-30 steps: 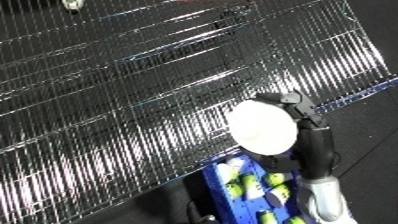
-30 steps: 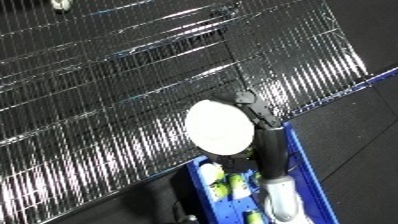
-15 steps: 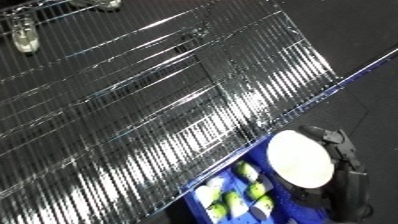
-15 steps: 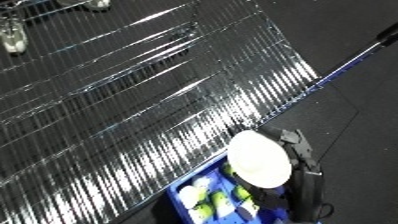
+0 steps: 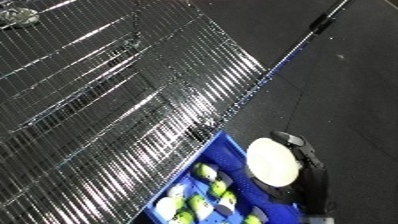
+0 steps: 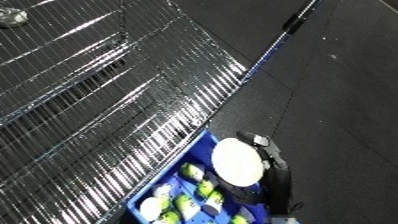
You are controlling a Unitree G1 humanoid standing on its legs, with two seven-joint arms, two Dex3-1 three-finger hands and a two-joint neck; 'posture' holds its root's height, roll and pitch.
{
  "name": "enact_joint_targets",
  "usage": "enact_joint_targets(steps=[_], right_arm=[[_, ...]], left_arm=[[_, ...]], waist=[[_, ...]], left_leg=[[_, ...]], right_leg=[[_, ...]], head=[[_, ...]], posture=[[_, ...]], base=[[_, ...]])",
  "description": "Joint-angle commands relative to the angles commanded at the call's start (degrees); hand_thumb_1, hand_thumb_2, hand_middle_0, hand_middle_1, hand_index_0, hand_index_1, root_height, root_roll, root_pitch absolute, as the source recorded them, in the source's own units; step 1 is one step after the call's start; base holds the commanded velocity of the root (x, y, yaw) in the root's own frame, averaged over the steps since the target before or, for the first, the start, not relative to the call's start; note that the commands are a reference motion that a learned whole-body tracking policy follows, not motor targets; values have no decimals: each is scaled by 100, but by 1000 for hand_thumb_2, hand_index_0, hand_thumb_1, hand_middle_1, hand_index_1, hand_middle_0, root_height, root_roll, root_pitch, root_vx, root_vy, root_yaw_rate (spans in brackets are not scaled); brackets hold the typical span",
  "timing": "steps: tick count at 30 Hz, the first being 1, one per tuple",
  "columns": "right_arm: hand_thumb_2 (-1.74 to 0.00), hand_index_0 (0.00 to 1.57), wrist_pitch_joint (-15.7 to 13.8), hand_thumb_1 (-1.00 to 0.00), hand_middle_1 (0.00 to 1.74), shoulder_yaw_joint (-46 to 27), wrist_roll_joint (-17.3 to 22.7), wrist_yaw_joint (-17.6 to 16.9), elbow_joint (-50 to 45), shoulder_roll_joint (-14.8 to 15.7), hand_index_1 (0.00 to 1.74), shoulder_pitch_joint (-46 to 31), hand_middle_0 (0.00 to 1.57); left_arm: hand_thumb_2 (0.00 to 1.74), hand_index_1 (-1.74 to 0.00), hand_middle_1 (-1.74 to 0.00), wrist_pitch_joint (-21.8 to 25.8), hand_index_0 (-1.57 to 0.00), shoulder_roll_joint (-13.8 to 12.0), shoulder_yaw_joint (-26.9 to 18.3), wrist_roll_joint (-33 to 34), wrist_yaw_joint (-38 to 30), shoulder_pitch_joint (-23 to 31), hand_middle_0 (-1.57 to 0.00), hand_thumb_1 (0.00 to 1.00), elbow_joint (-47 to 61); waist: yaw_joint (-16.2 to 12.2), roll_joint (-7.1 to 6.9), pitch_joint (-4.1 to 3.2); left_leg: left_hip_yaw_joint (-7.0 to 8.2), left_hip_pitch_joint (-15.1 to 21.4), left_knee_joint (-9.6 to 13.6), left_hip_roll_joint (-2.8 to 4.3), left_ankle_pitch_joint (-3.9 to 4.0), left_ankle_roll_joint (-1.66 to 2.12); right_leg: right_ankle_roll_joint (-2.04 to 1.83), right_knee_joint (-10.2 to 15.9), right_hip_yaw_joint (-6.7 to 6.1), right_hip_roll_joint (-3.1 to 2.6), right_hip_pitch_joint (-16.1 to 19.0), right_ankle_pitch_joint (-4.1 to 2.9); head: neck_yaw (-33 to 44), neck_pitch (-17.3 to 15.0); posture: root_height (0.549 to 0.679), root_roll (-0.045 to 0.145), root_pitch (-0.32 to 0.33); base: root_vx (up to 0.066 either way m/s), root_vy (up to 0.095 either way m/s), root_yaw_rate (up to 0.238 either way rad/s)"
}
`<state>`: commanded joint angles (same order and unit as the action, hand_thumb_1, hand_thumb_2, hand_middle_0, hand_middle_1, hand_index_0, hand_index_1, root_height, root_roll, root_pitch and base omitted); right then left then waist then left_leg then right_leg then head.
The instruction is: Pick up the object and place it into the box
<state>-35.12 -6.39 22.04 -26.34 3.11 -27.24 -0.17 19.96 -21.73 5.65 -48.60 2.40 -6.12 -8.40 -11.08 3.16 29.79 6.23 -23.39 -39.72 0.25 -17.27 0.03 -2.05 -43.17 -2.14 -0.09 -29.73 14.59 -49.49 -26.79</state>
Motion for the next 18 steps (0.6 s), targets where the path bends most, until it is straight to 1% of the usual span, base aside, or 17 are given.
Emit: enact_joint_targets(steps=[4,12,15,18], right_arm=[[0,0,-28,0,0,44,18,21,117,-9,0,55,0],[0,0,-1,0,0,124,-4,72,190,-6,0,115,0],[0,0,26,0,0,142,46,165,190,4,0,110,0],[0,0,84,0,0,185,137,334,161,32,0,97,0]], left_arm=[[1740,-1740,-1740,7,-1570,9,68,-13,-60,-82,-1570,1000,-37],[1740,-1740,-1740,-4,-1570,45,125,21,-143,-177,-1570,1000,-95],[1740,-1740,-1740,-12,-1570,51,112,22,-125,-176,-1570,1000,-105],[1740,-1740,-1740,-38,-1570,61,99,18,-92,-160,-1570,1000,-107]], waist=[[2,32,0],[22,49,0],[34,50,0],[49,43,0]], left_leg=[[-9,26,83,-44,18,-3],[-39,31,161,-75,68,9],[-51,43,194,-82,92,12],[-64,42,202,-75,127,25]], right_leg=[[7,18,-6,-11,-14,-10],[16,22,0,-18,-20,-5],[21,40,12,-11,-7,-7],[26,52,27,1,4,-10]], head=[[-42,-64],[5,-158],[37,-193],[159,-252]], posture=[[643,95,70],[643,96,73],[644,97,74],[644,98,73]], base=[[1,9,22],[1,-6,28],[-5,-10,39],[-10,-12,37]])
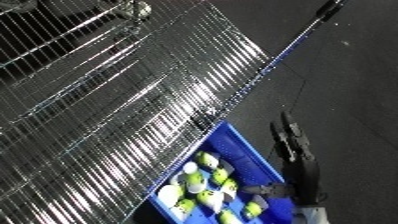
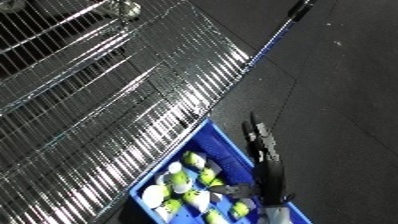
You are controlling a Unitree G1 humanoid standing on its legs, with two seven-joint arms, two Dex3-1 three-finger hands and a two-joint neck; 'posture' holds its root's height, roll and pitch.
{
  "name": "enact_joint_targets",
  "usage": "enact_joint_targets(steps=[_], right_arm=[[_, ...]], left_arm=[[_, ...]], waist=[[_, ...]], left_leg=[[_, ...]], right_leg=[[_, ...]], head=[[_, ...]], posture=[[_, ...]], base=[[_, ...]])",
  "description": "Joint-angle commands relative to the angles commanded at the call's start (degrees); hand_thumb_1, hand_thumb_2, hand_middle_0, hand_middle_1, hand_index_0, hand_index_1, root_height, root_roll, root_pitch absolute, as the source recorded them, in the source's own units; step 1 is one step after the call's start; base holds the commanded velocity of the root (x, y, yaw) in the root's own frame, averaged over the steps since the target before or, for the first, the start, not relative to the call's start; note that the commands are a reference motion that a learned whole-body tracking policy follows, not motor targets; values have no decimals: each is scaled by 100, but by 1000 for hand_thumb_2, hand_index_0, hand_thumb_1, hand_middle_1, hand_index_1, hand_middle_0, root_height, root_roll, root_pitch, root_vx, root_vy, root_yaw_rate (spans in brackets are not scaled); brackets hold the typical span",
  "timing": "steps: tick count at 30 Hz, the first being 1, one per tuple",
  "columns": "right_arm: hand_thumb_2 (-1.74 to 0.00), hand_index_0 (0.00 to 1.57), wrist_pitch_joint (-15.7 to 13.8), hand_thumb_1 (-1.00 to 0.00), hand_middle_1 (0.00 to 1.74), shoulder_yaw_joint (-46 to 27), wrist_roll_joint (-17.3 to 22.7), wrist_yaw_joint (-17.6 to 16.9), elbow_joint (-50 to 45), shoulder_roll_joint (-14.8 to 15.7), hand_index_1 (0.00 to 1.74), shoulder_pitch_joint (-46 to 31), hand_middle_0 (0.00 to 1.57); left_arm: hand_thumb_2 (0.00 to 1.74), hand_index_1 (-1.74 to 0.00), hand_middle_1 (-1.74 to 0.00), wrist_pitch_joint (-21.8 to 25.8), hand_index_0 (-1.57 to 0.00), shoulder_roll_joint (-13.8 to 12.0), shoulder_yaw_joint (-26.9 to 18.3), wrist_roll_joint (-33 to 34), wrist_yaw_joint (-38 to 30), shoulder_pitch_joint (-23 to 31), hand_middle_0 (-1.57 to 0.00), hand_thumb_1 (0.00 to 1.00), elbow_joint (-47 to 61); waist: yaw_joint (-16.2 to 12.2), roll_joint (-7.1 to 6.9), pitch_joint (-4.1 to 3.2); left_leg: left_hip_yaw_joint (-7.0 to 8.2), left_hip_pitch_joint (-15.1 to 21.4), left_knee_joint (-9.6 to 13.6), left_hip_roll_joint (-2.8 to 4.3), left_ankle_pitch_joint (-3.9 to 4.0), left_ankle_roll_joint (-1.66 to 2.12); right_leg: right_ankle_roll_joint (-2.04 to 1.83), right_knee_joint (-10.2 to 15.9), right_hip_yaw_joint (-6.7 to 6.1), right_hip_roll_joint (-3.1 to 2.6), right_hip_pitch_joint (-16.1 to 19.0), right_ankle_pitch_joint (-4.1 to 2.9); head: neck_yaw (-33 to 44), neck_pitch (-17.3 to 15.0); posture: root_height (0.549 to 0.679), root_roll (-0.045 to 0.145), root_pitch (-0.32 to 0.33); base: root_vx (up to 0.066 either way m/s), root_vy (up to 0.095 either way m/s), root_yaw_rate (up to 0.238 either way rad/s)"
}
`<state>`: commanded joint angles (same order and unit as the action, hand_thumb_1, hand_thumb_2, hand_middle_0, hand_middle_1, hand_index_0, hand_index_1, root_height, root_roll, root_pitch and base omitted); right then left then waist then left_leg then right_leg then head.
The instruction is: Pick up the object and place it into the box
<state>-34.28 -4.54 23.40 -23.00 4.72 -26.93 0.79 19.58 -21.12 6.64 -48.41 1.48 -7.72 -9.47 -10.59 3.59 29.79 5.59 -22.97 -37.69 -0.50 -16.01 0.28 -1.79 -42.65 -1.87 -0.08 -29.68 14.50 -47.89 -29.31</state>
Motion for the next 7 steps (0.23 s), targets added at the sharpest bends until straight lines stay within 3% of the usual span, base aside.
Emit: enact_joint_targets(steps=[3,7], right_arm=[[0,0,55,0,0,68,18,213,-37,16,0,4,0],[0,0,154,0,0,192,-68,428,-103,-12,0,61,0]], left_arm=[[1740,-1740,-1740,-50,-1570,5,13,-19,46,2,-1570,1000,-14],[1740,-1740,-1740,-134,-1570,-7,50,-51,164,-13,-1570,1000,-71]], waist=[[30,-18,0],[107,-49,0]], left_leg=[[-26,-11,-16,-1,32,14],[-86,-22,-36,-17,55,19]], right_leg=[[4,12,18,10,23,3],[19,-1,45,16,70,27]], head=[[206,-44],[534,-157]], posture=[[645,99,71],[645,100,66]], base=[[-14,-19,60],[-18,-33,123]])
